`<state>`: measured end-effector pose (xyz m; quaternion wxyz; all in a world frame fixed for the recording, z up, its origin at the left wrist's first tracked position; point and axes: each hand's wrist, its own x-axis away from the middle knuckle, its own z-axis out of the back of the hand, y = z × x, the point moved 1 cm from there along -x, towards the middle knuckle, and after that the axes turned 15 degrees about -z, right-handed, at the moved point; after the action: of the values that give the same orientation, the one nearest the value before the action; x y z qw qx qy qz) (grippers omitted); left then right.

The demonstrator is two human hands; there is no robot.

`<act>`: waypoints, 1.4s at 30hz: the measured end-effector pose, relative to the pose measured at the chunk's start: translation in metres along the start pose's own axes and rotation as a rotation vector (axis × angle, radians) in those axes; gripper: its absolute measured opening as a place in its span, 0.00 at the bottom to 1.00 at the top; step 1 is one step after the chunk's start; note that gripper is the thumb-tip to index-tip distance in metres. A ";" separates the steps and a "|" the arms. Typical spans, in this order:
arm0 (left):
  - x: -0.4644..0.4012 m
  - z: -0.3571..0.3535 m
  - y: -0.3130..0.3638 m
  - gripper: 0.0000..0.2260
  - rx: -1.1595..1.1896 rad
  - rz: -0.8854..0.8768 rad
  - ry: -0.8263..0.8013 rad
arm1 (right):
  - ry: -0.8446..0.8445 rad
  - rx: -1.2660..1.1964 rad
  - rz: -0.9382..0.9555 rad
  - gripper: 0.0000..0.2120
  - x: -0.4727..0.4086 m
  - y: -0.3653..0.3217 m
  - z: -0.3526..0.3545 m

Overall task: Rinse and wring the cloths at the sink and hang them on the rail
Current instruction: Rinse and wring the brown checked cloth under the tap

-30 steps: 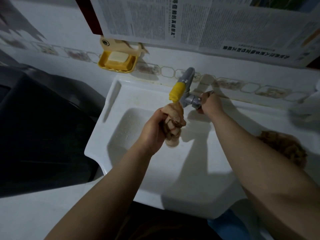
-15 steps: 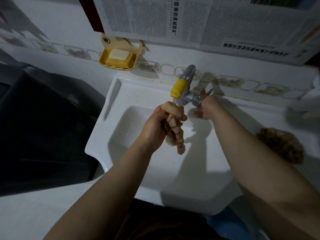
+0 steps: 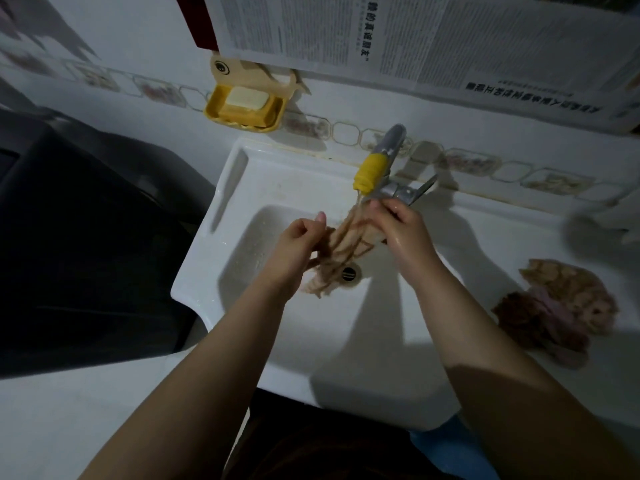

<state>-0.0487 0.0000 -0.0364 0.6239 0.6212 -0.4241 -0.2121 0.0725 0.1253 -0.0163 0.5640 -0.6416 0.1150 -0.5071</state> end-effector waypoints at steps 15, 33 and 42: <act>-0.023 -0.065 0.010 0.24 -0.161 0.078 0.197 | 0.263 0.296 -0.070 0.20 -0.008 -0.007 -0.041; -0.031 -0.065 0.011 0.27 -0.106 0.308 0.075 | 0.300 0.166 -0.160 0.19 -0.025 -0.007 -0.040; -0.030 -0.064 0.015 0.19 -0.205 0.231 0.103 | 0.323 0.261 -0.136 0.18 -0.027 -0.011 -0.039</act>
<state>-0.0184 0.0635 -0.0211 0.7250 0.5114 -0.4366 -0.1488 0.0248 0.1243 -0.0272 0.5810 -0.4796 0.0936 -0.6509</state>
